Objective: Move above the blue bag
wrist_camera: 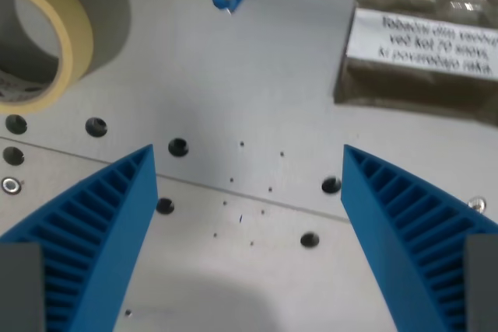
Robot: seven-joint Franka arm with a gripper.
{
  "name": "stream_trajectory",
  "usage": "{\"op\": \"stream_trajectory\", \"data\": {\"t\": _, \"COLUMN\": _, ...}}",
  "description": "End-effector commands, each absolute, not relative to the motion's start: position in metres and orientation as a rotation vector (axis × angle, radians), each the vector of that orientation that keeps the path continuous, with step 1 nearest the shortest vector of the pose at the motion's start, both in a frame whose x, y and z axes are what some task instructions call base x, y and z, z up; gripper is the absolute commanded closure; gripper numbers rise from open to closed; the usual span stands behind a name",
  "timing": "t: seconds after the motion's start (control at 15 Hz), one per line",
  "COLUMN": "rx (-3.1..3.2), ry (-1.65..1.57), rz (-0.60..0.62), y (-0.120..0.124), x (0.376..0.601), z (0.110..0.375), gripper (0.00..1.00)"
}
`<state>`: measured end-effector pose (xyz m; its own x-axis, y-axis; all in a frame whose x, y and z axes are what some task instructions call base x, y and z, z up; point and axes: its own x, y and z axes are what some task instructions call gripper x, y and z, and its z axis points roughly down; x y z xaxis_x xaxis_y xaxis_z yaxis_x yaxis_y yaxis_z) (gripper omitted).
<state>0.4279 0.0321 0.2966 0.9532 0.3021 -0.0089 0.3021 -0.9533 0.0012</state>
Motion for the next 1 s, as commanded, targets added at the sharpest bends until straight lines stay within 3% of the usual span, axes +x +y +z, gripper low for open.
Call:
{"op": "stream_trajectory", "data": {"t": 0.07, "rx": 3.052, "ry": 0.801, "rz": 0.012, "y": 0.039, "x": 0.437, "z": 0.290, "gripper": 0.00}}
{"op": "stream_trajectory", "data": {"t": 1.0, "rx": 2.888, "ry": 1.396, "rz": -0.001, "y": 0.078, "x": 0.474, "z": 0.235, "gripper": 0.00}}
